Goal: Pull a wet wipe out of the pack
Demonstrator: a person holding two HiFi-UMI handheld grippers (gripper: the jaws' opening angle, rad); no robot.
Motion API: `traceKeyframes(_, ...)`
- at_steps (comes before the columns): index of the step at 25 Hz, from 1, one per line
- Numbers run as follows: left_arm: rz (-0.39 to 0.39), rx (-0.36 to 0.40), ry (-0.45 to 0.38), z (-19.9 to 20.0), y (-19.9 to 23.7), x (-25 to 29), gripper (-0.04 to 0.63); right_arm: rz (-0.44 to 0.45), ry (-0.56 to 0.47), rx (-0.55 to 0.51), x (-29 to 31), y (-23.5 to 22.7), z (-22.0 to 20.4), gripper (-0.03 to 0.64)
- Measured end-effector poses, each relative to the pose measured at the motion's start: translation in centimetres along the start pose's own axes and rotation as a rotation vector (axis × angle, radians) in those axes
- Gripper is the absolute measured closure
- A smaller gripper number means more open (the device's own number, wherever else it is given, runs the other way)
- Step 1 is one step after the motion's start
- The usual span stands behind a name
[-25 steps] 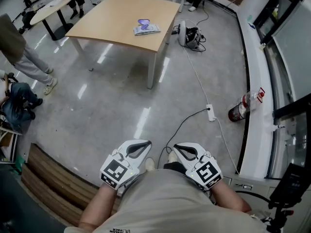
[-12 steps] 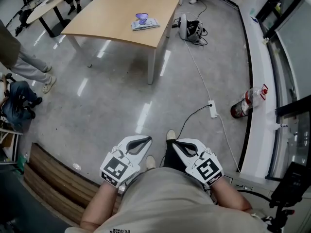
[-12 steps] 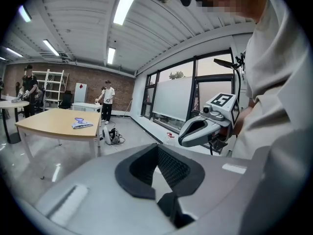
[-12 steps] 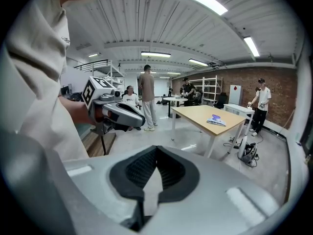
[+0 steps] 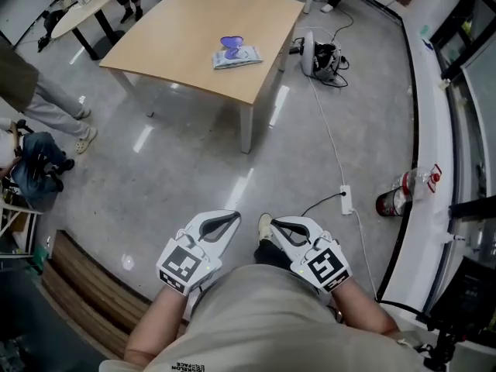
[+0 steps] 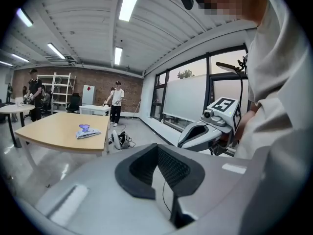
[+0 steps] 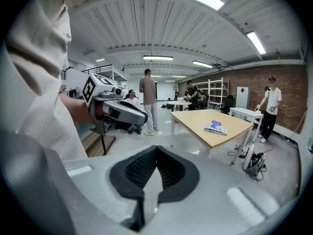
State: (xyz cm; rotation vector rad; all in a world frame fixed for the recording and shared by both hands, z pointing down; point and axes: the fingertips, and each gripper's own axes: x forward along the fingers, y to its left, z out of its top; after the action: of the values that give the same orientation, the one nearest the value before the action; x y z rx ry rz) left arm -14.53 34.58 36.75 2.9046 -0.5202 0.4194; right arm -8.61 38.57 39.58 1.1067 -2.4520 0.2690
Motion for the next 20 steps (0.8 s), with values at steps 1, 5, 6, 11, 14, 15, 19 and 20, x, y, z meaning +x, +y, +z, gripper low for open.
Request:
traceKeyframes(1,0.014,0.008,-0.003,1.0,0.9,1.5,0.591,0.006,-0.004,-0.006,0.1,-2.0,0.3,0.615)
traceKeyframes(5,0.063,0.038,-0.010,4.2,4.4,7.4,0.590,0.024,-0.017,-0.049,0.6,-9.6,1.1,0.615)
traceKeyframes(6,0.072,0.036,-0.014,4.8,5.3,8.9,0.591,0.028,-0.017,-0.059,0.8,-11.5,1.1,0.615)
traceKeyframes(11,0.110,0.022,-0.010,6.5,9.6,14.5,0.591,0.033,-0.015,-0.065,3.0,-19.0,1.2,0.615)
traceKeyframes(14,0.127,0.014,-0.001,6.8,12.2,16.2,0.591,0.035,-0.012,-0.054,4.5,-21.8,1.4,0.615)
traceKeyframes(15,0.132,0.012,0.000,6.9,13.2,16.7,0.591,0.034,-0.011,-0.051,5.1,-22.6,1.5,0.615)
traceKeyframes(19,0.147,-0.003,0.001,7.0,17.6,18.3,0.591,0.027,-0.002,-0.049,8.0,-25.9,2.3,0.615)
traceKeyframes(20,0.148,-0.004,-0.002,7.1,18.9,18.7,0.591,0.024,0.000,-0.051,8.9,-26.7,2.8,0.615)
